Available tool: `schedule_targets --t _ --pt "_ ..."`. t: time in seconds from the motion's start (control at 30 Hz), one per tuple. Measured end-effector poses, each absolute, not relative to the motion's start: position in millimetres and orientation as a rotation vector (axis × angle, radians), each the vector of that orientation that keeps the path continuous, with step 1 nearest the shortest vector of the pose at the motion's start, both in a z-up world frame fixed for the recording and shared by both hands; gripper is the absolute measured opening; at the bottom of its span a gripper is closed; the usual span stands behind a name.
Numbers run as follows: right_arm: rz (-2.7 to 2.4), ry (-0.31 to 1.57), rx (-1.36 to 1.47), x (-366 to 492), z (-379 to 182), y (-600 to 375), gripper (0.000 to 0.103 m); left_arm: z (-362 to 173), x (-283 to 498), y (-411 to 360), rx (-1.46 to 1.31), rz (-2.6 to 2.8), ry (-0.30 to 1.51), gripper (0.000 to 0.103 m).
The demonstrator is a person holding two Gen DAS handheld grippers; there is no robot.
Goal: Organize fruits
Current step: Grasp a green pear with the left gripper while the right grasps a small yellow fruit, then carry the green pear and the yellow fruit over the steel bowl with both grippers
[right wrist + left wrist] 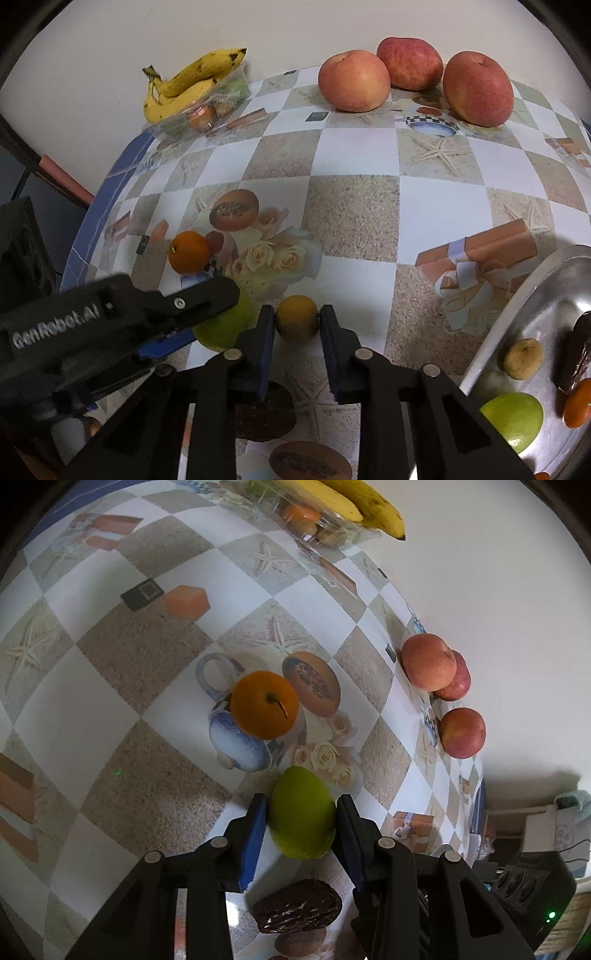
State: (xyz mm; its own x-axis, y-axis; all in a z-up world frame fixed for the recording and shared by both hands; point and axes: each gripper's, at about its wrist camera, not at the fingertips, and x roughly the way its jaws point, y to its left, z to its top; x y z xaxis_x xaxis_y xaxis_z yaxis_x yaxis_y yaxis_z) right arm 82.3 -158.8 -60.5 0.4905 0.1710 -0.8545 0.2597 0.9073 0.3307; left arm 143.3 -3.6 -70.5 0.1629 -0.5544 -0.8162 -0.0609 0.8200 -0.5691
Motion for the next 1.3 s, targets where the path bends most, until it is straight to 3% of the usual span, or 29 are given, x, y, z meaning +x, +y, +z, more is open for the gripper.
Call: schedule_targets --t 0.3,0.7,1.0,1.3 --pt "-0.072 1.048 0.477 68 -48 -166 0.025 -66 143 -3 -0.542 -0.375 1.372 0.041" --pt "-0.211 0.996 0.516 16 -2 -194 0.025 -17 114 -31 -0.483 -0.543 1.301 0.041" --pt "-0.372 0.993 0.463 -29 14 -229 0.025 2 72 -81 -0.323 -0.68 1.297 0.041" --pt "-0.477 1.011 0.587 -62 4 -278 0.025 -1 23 -133 -0.095 -0.793 1.319 0.041"
